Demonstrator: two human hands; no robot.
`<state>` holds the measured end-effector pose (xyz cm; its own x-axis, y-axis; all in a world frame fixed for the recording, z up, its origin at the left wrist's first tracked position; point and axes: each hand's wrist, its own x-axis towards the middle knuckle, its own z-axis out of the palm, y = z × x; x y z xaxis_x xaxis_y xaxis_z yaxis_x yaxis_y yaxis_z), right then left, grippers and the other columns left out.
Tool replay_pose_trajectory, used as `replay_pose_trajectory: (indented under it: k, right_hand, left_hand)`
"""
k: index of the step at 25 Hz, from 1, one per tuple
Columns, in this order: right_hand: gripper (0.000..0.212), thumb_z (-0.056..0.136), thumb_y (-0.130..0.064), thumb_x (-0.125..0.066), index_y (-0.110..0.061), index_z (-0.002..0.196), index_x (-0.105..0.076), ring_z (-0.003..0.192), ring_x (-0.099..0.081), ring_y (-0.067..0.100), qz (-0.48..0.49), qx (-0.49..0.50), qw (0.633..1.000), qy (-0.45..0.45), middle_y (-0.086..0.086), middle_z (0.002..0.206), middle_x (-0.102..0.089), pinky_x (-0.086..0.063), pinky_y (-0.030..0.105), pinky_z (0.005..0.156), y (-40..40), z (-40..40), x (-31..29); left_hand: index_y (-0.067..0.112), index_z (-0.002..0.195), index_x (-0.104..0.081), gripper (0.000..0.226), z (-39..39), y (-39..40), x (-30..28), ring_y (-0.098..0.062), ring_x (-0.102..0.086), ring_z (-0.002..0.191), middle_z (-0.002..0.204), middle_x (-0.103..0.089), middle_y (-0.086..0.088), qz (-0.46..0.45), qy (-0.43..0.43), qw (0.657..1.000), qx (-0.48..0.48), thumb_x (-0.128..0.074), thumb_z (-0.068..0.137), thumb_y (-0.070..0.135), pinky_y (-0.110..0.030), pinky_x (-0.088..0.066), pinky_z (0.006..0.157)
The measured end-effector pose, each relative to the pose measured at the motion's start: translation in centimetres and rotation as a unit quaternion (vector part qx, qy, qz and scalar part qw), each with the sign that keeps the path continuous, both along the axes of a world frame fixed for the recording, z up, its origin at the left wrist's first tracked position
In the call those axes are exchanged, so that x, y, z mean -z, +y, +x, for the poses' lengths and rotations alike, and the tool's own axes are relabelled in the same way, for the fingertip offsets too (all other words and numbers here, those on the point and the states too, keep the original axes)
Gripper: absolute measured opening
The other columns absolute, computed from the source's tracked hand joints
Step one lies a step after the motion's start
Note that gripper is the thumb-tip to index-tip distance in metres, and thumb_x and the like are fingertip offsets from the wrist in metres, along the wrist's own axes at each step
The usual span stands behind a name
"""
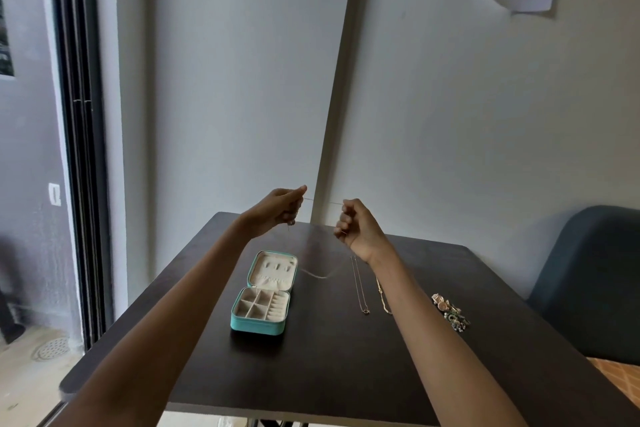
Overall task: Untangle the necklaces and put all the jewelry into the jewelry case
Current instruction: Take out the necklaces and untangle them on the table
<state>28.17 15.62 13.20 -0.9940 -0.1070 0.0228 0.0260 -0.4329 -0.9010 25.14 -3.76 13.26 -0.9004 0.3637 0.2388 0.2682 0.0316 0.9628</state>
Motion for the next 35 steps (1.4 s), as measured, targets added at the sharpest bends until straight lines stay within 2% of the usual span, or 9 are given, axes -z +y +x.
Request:
replay_pose_trajectory:
  k: [3, 7, 11, 14, 17, 20, 25, 30, 35]
  right_hand:
    - [0.030, 0.090, -0.018, -0.044, -0.018, 0.062, -0.034, 0.033, -0.023, 0.007, -0.046, 0.014, 0.999, -0.019, -0.007, 0.040, -0.026, -0.023, 0.017, 0.036, 2.0, -0.4, 0.2]
    - [0.034, 0.092, -0.022, -0.044, -0.019, 0.060, -0.033, 0.030, -0.022, 0.006, -0.085, 0.031, 0.995, -0.030, -0.007, 0.037, -0.025, -0.020, 0.016, 0.032, 4.1, -0.6, 1.0]
    - [0.029, 0.095, -0.025, -0.042, -0.012, 0.071, -0.053, 0.033, -0.033, 0.007, -0.122, 0.028, 0.992, -0.027, -0.004, 0.042, -0.038, -0.029, 0.015, 0.036, 4.9, -0.3, 1.5]
    - [0.026, 0.092, -0.010, -0.037, -0.004, 0.090, -0.062, 0.041, -0.045, 0.007, -0.138, 0.003, 0.990, -0.005, 0.000, 0.055, -0.054, -0.041, 0.016, 0.042, 5.3, 0.2, 1.5]
    - [0.020, 0.090, -0.001, -0.045, -0.005, 0.096, -0.064, 0.045, -0.048, 0.004, -0.099, 0.019, 0.995, 0.024, 0.002, 0.068, -0.065, -0.042, 0.013, 0.045, 5.6, 0.3, 1.3]
    - [0.010, 0.090, -0.005, -0.057, -0.006, 0.095, -0.066, 0.047, -0.047, 0.003, -0.012, 0.041, 0.998, 0.050, 0.004, 0.077, -0.068, -0.040, 0.013, 0.046, 5.9, 0.1, 0.5]
    - [0.013, 0.087, -0.014, -0.066, -0.006, 0.097, -0.067, 0.056, -0.045, 0.005, 0.187, 0.035, 0.979, 0.068, 0.004, 0.082, -0.067, -0.041, 0.012, 0.049, 5.9, -0.4, -0.8]
    - [0.013, 0.085, -0.020, -0.069, -0.008, 0.089, -0.066, 0.053, -0.043, 0.004, 0.239, 0.021, 0.968, 0.068, 0.000, 0.072, -0.059, -0.039, 0.013, 0.048, 4.9, -0.5, -0.9]
    - [0.011, 0.087, -0.019, -0.067, -0.009, 0.083, -0.068, 0.053, -0.043, 0.005, 0.295, 0.001, 0.953, 0.076, 0.000, 0.070, -0.058, -0.040, 0.013, 0.050, 5.1, 0.5, 0.3]
  left_hand:
    - [0.018, 0.063, -0.032, 0.042, -0.3, -0.3, 0.6, -0.011, -0.023, 0.051, 0.055, -0.025, 0.003, 0.091, -0.048, 0.995, 0.003, -0.040, 0.099, 0.037, -0.021, -0.028, 0.049]
    - [0.019, 0.060, -0.028, 0.046, -1.0, -0.5, 2.1, -0.009, -0.021, 0.045, 0.050, -0.023, 0.005, 0.141, -0.104, 0.984, -0.008, -0.037, 0.099, 0.041, -0.022, -0.021, 0.046]
    - [0.019, 0.060, -0.028, 0.047, -1.3, 0.0, 3.6, -0.009, -0.023, 0.041, 0.047, -0.024, 0.006, 0.198, -0.164, 0.966, -0.025, -0.031, 0.100, 0.044, -0.022, -0.022, 0.045]
    - [0.019, 0.060, -0.025, 0.048, -1.7, 0.6, 5.1, -0.009, -0.024, 0.036, 0.042, -0.024, 0.005, 0.238, -0.198, 0.950, -0.045, -0.026, 0.101, 0.043, -0.020, -0.026, 0.039]
    - [0.018, 0.058, -0.026, 0.049, -2.0, 1.7, 6.7, -0.011, -0.026, 0.035, 0.042, -0.025, 0.004, 0.255, -0.223, 0.940, -0.038, -0.028, 0.102, 0.041, -0.023, -0.030, 0.042]
    - [0.017, 0.059, -0.031, 0.047, -2.0, 2.6, 7.9, -0.015, -0.036, 0.040, 0.047, -0.032, 0.000, 0.249, -0.246, 0.937, 0.000, -0.034, 0.100, 0.040, -0.030, -0.034, 0.053]
    - [0.011, 0.073, -0.047, 0.044, -1.1, 3.4, 8.1, -0.020, -0.051, 0.050, 0.054, -0.043, -0.003, 0.166, -0.239, 0.955, 0.059, -0.034, 0.099, 0.043, -0.030, -0.051, 0.057]
    - [0.010, 0.097, -0.053, 0.041, -0.6, 4.8, 6.7, -0.023, -0.060, 0.062, 0.065, -0.056, -0.007, 0.032, -0.184, 0.979, 0.080, -0.033, 0.098, 0.046, -0.036, -0.051, 0.075]
    - [0.011, 0.101, -0.055, 0.027, 0.7, 6.9, 3.4, -0.015, -0.055, 0.059, 0.072, -0.055, -0.006, 0.013, -0.093, 0.990, 0.105, -0.045, 0.096, 0.036, -0.025, -0.052, 0.060]
